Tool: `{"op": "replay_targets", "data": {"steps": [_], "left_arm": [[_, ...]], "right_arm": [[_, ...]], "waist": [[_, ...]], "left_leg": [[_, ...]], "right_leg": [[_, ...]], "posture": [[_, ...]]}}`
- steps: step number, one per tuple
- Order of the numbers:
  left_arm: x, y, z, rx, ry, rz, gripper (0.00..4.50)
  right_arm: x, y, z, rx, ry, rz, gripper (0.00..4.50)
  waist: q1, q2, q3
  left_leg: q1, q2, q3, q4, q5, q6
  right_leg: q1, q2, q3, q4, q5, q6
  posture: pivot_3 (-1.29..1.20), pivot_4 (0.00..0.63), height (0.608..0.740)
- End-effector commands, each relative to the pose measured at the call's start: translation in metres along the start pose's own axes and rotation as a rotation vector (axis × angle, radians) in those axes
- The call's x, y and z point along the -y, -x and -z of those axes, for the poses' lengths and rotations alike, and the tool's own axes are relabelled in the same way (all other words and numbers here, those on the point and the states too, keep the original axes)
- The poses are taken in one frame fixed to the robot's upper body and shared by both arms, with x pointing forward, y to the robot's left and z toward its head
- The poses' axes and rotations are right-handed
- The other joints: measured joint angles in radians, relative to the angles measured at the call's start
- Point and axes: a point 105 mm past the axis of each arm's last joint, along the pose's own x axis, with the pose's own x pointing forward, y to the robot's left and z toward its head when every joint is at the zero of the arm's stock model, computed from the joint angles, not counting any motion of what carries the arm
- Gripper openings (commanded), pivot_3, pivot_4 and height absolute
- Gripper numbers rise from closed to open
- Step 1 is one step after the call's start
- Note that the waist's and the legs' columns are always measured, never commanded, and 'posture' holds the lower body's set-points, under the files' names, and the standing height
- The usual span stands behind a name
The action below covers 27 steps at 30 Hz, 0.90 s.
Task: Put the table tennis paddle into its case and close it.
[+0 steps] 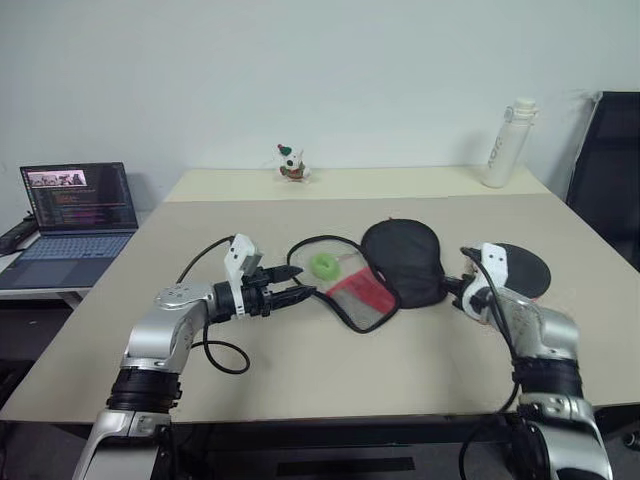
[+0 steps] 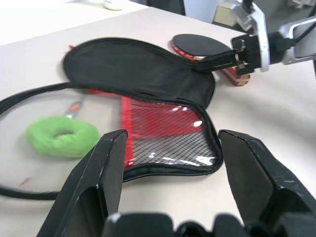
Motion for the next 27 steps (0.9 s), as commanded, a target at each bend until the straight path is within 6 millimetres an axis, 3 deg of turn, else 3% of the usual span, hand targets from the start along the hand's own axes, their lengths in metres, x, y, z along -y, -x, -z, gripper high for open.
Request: {"op": "replay_targets", "data": {"steps": [1, 6, 12, 20, 27], "left_arm": [[-0.002, 0.0, -0.012, 0.001, -0.05, 0.024, 3.2], [-0.004, -0.005, -0.016, 0.002, -0.065, 0.048, 3.2], [-0.003, -0.006, -0.015, -0.003, -0.069, 0.068, 3.2], [0.003, -0.001, -0.012, -0.017, -0.068, 0.118, 3.2], [0.017, 0.008, -0.011, -0.065, -0.123, 0.214, 3.2]], "right_arm": [[-0.004, 0.023, -0.005, 0.037, -0.028, 0.023, 0.02], [-0.024, 0.04, 0.017, 0.008, -0.099, 0.035, 0.02], [-0.051, 0.041, 0.028, -0.006, -0.127, 0.013, 0.02], [-0.028, 0.038, 0.028, -0.033, -0.038, 0.075, 0.02], [-0.032, 0.039, 0.035, -0.074, -0.017, 0.038, 0.02]], "waist": [[-0.001, 0.0, 0.0], [-0.002, 0.0, 0.0], [-0.002, 0.0, 0.0], [0.002, 0.0, 0.0], [-0.004, 0.0, 0.0]], "left_leg": [[0.0, 0.0, 0.0, 0.0, 0.0, 0.0], [0.0, 0.001, 0.0, 0.0, 0.0, 0.0], [0.001, 0.001, 0.0, 0.0, 0.0, 0.0], [0.0, 0.0, 0.0, 0.0, 0.0, 0.0], [0.0, 0.001, 0.0, 0.0, 0.0, 0.0]], "right_leg": [[0.0, 0.0, 0.0, 0.0, 0.0, 0.0], [0.0, 0.001, 0.0, 0.001, -0.003, 0.004], [-0.001, 0.001, 0.0, 0.002, -0.003, 0.005], [0.0, 0.0, 0.0, 0.0, -0.003, 0.005], [-0.001, 0.001, 0.0, 0.0, -0.003, 0.004]], "posture": [[0.0, 0.15, 0.74], [0.0, 0.15, 0.74], [0.0, 0.15, 0.74], [0.0, 0.15, 0.74], [0.0, 0.15, 0.74]]}}
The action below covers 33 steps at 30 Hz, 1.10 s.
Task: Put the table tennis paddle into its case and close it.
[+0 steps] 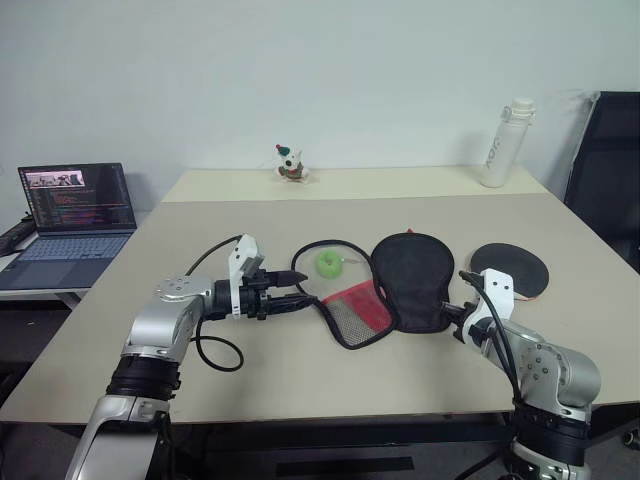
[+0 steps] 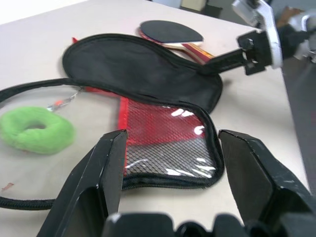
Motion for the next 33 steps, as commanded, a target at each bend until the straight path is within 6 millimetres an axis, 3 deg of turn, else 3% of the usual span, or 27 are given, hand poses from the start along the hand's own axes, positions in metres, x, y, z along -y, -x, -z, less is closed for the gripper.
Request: {"op": "replay_targets", "data": {"steps": [1, 4, 8, 15, 19, 24, 33], "left_arm": [[0.007, 0.004, -0.013, -0.01, -0.093, 0.049, 3.2], [0.006, 0.005, -0.017, -0.014, -0.116, 0.054, 3.2], [0.004, 0.002, -0.021, -0.008, -0.133, 0.055, 3.2], [0.008, -0.004, -0.019, -0.001, -0.13, 0.075, 3.2], [0.009, -0.006, -0.018, -0.007, -0.138, 0.094, 3.2], [0.008, -0.012, -0.021, -0.006, -0.158, 0.115, 3.2], [0.005, -0.015, -0.023, 0.004, -0.174, 0.104, 3.2]], "right_arm": [[-0.012, 0.004, -0.002, 0.016, -0.001, -0.047, 0.02], [-0.02, 0.005, -0.001, 0.015, -0.012, -0.073, 0.67], [-0.024, 0.008, -0.006, 0.04, 0.031, -0.074, 2.1], [-0.015, 0.029, -0.045, 0.144, 0.106, -0.033, 4.45], [0.015, 0.03, -0.067, 0.209, 0.071, 0.148, 4.45], [0.051, 0.016, -0.07, 0.2, 0.022, 0.331, 4.45], [0.075, -0.01, -0.066, 0.135, 0.033, 0.383, 4.45]], "waist": [[0.0, 0.0, 0.0], [0.0, 0.0, 0.0], [0.002, 0.0, 0.0], [0.002, 0.0, 0.0], [0.002, 0.0, 0.0], [0.003, 0.0, 0.0], [-0.003, 0.0, 0.0]], "left_leg": [[0.0, 0.0, 0.0, 0.0, 0.0, 0.0], [0.0, 0.0, 0.0, 0.0, 0.0, 0.0], [0.0, 0.0, 0.0, 0.0, 0.0, 0.0], [-0.001, 0.0, 0.0, 0.0, 0.0, 0.0], [0.0, 0.0, 0.0, 0.0, 0.0, 0.0], [-0.001, -0.001, 0.0, 0.0, 0.0, 0.0], [-0.001, -0.001, 0.001, 0.0, 0.0, 0.0]], "right_leg": [[0.0, 0.0, 0.0, 0.0, 0.0, 0.0], [0.0, 0.0, 0.0, 0.0, 0.0, 0.0], [0.0, 0.0, 0.0, 0.0, 0.0, 0.0], [0.0, 0.0, 0.0, -0.001, 0.0, 0.0], [0.0, 0.0, 0.0, -0.001, 0.0, 0.0], [0.0, 0.0, 0.0, -0.001, 0.0, 0.0], [0.0, 0.0, 0.001, -0.001, 0.0, 0.0]], "posture": [[0.0, 0.15, 0.74], [0.0, 0.15, 0.74], [0.0, 0.15, 0.74], [0.0, 0.15, 0.74], [0.0, 0.15, 0.74], [0.0, 0.15, 0.74], [0.0, 0.15, 0.74]]}}
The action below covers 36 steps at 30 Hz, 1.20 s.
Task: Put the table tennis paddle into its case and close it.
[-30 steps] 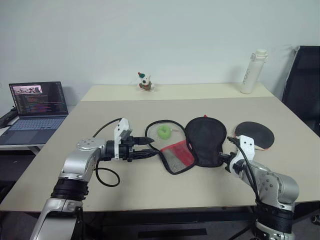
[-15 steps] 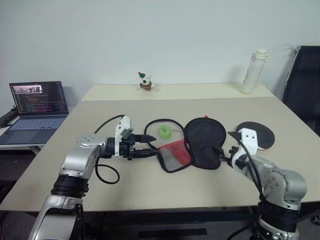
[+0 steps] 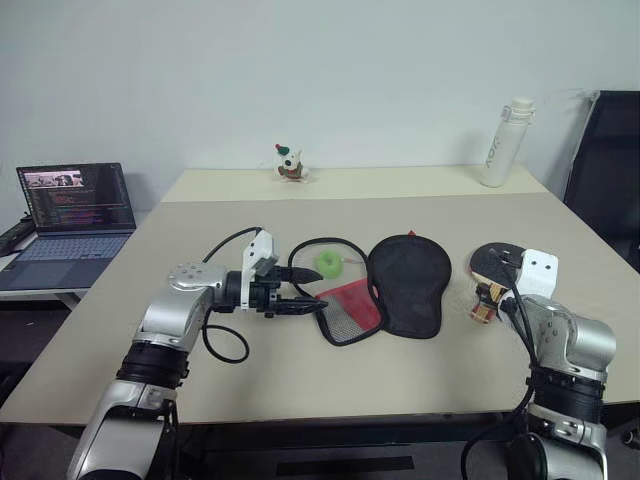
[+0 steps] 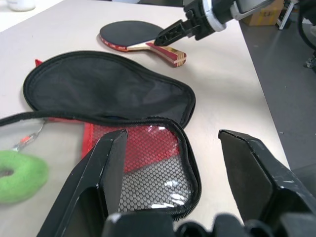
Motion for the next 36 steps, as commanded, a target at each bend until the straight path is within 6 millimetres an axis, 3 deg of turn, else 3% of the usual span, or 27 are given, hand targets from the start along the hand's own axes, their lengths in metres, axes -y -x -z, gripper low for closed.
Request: {"op": "replay_targets", "data": {"steps": [1, 9, 16, 19, 27, 33, 36], "left_arm": [[-0.002, 0.002, -0.009, 0.014, -0.042, -0.008, 3.2], [-0.002, 0.004, -0.008, 0.014, -0.044, -0.025, 3.2], [-0.002, 0.004, -0.007, 0.013, -0.044, -0.033, 3.2], [-0.002, 0.004, -0.007, 0.012, -0.045, -0.037, 3.2], [-0.002, 0.003, -0.005, 0.009, -0.047, -0.04, 3.2], [-0.002, 0.003, -0.005, 0.009, -0.048, -0.043, 3.2], [-0.003, 0.005, -0.005, 0.013, -0.041, -0.052, 3.2]], "right_arm": [[-0.003, -0.007, -0.012, 0.039, 0.009, -0.008, 4.45], [-0.017, -0.028, -0.002, -0.022, 0.053, -0.037, 4.45], [-0.01, -0.043, 0.0, -0.041, 0.077, -0.008, 4.45], [-0.006, -0.045, 0.001, -0.047, 0.084, 0.001, 3.86], [0.001, -0.046, -0.001, -0.035, 0.078, 0.025, 1.19], [0.002, -0.04, -0.021, 0.049, 0.076, 0.027, 1.11], [-0.011, -0.022, -0.045, 0.138, 0.087, -0.036, 1.11]], "waist": [[-0.001, 0.0, 0.0], [-0.008, 0.0, 0.0], [-0.014, -0.002, -0.001], [-0.013, -0.003, -0.002], [-0.013, -0.004, -0.002], [-0.013, -0.004, -0.002], [-0.012, -0.001, -0.001]], "left_leg": [[0.0, 0.0, 0.0, 0.0, 0.0, 0.0], [0.0, 0.0, 0.0, 0.0, 0.0, 0.0], [0.002, 0.0, 0.001, 0.002, 0.001, 0.001], [0.002, 0.0, 0.001, 0.003, 0.001, 0.002], [0.002, 0.0, 0.001, 0.003, 0.001, 0.002], [0.001, 0.0, 0.001, 0.003, 0.001, 0.002], [0.0, -0.001, 0.001, 0.003, 0.001, 0.002]], "right_leg": [[0.0, 0.0, 0.0, 0.0, 0.0, 0.0], [0.0, 0.0, 0.0, 0.0, 0.0, 0.0], [0.002, 0.0, 0.002, 0.0, 0.001, 0.001], [0.002, 0.0, 0.002, 0.0, 0.003, 0.002], [0.002, 0.0, 0.002, 0.0, 0.003, 0.002], [0.002, 0.0, 0.002, 0.0, 0.003, 0.002], [0.001, 0.0, 0.002, 0.0, 0.003, 0.003]], "posture": [[0.0, 0.15, 0.74], [0.0, 0.15, 0.74], [0.0, 0.15, 0.74], [0.0, 0.15, 0.74], [0.0, 0.15, 0.74], [0.0, 0.15, 0.74], [0.0, 0.15, 0.74]]}}
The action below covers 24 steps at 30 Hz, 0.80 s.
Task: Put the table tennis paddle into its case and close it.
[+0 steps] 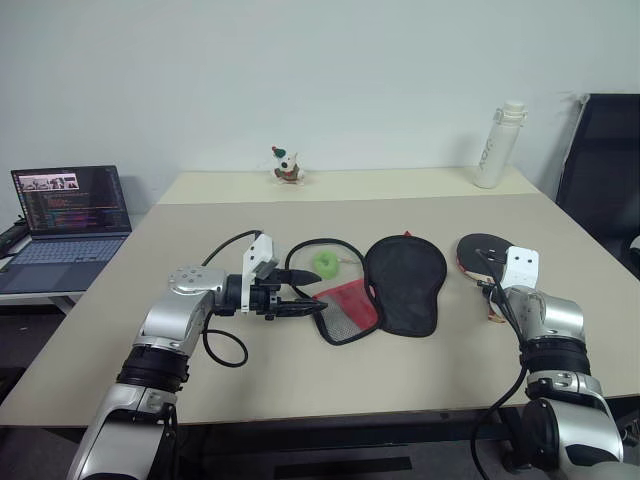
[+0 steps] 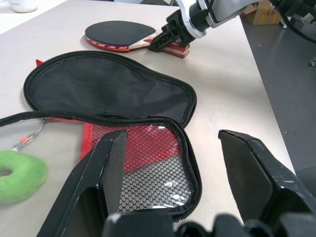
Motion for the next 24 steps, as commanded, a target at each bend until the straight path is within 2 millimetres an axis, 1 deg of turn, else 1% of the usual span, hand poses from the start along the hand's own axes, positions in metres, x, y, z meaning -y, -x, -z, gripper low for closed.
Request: {"op": "replay_targets", "data": {"steps": [1, 3, 4, 5, 6, 7, 8, 10, 13, 15, 19, 21, 24], "left_arm": [[-0.001, 0.005, -0.011, 0.023, -0.04, -0.023, 3.2], [-0.001, 0.007, -0.011, 0.023, -0.036, -0.027, 3.2], [-0.001, 0.008, -0.01, 0.025, -0.031, -0.03, 3.2], [0.0, 0.009, -0.01, 0.027, -0.027, -0.033, 3.2], [0.0, 0.01, -0.01, 0.028, -0.024, -0.034, 3.2], [0.0, 0.011, -0.01, 0.028, -0.023, -0.035, 3.2], [0.001, 0.011, -0.009, 0.029, -0.02, -0.036, 3.2], [0.002, 0.012, -0.009, 0.03, -0.017, -0.036, 3.2], [0.003, 0.011, -0.009, 0.031, -0.013, -0.034, 3.2], [0.003, 0.011, -0.009, 0.031, -0.013, -0.032, 3.2], [0.003, 0.01, -0.009, 0.028, -0.017, -0.027, 3.2], [0.003, 0.01, -0.01, 0.027, -0.019, -0.026, 3.2], [0.003, 0.011, -0.009, 0.023, -0.019, -0.029, 3.2]], "right_arm": [[-0.009, 0.027, -0.048, 0.175, 0.003, -0.054, 1.11], [-0.018, 0.041, -0.057, 0.207, -0.005, -0.094, 1.11], [-0.027, 0.051, -0.061, 0.221, -0.011, -0.124, 1.11], [-0.032, 0.058, -0.063, 0.229, -0.015, -0.145, 1.11], [-0.044, 0.067, -0.063, 0.228, -0.023, -0.184, 1.11], [-0.051, 0.073, -0.062, 0.226, -0.028, -0.209, 1.11], [-0.063, 0.08, -0.059, 0.216, -0.036, -0.245, 1.11], [-0.078, 0.089, -0.054, 0.201, -0.045, -0.285, 1.11], [-0.112, 0.103, -0.038, 0.153, -0.077, -0.365, 1.11], [-0.126, 0.106, -0.031, 0.133, -0.087, -0.389, 1.11], [-0.141, 0.106, -0.018, 0.095, -0.091, -0.416, 1.11], [-0.145, 0.103, -0.01, 0.076, -0.086, -0.42, 1.11], [-0.147, 0.098, 0.0, 0.055, -0.083, -0.411, 1.11]], "waist": [[0.0, 0.003, 0.002], [-0.001, 0.004, 0.003], [-0.001, 0.004, 0.003], [-0.002, 0.004, 0.003], [-0.002, 0.004, 0.003], [-0.002, 0.004, 0.003], [-0.002, 0.004, 0.003], [-0.001, 0.004, 0.003], [0.001, 0.004, 0.003], [0.002, 0.004, 0.003], [0.009, 0.004, 0.003], [0.011, 0.004, 0.003], [0.011, 0.004, 0.003]], "left_leg": [[-0.001, 0.0, 0.0, 0.0, 0.0, 0.0], [-0.002, 0.0, 0.0, -0.001, 0.0, 0.0], [-0.002, 0.0, 0.0, -0.002, 0.0, 0.0], [-0.002, 0.0, 0.0, -0.003, 0.0, 0.0], [-0.002, 0.001, 0.0, -0.003, 0.0, 0.0], [-0.002, 0.002, 0.0, -0.004, 0.0, 0.0], [-0.002, 0.002, 0.0, -0.004, 0.0, 0.0], [-0.002, 0.003, -0.001, -0.004, 0.0, 0.0], [-0.002, 0.003, -0.001, -0.004, 0.0, 0.0], [-0.002, 0.003, -0.001, -0.004, 0.0, 0.0], [-0.002, 0.003, -0.001, -0.003, 0.0, 0.0], [-0.002, 0.001, -0.001, -0.003, 0.0, 0.0], [-0.003, 0.001, -0.001, -0.004, 0.0, 0.0]], "right_leg": [[-0.001, 0.0, 0.0, 0.0, 0.0, 0.0], [-0.002, 0.0, 0.0, 0.0, 0.0, 0.0], [-0.003, 0.0, 0.0, 0.0, 0.0, 0.0], [-0.004, 0.0, 0.0, 0.001, 0.0, 0.0], [-0.004, 0.0, 0.0, 0.001, 0.0, 0.0], [-0.004, 0.001, -0.001, 0.001, 0.0, 0.0], [-0.004, 0.001, -0.001, 0.001, 0.0, -0.001], [-0.004, 0.002, -0.002, 0.001, 0.0, -0.001], [-0.005, 0.002, -0.002, 0.002, 0.0, -0.001], [-0.005, 0.002, -0.002, 0.003, 0.0, -0.001], [-0.005, 0.001, -0.002, 0.002, 0.0, -0.001], [-0.005, 0.0, -0.002, 0.001, 0.0, -0.001], [-0.005, 0.0, -0.001, 0.0, 0.0, -0.001]], "posture": [[0.0, 0.15, 0.74], [0.0, 0.15, 0.74], [0.0, 0.15, 0.74], [0.0, 0.15, 0.74], [0.0, 0.15, 0.74], [0.0, 0.15, 0.74], [0.0, 0.15, 0.74], [0.0, 0.15, 0.74], [0.0, 0.15, 0.74], [0.0, 0.15, 0.74], [0.0, 0.15, 0.74], [0.0, 0.15, 0.74], [0.0, 0.15, 0.74]]}}
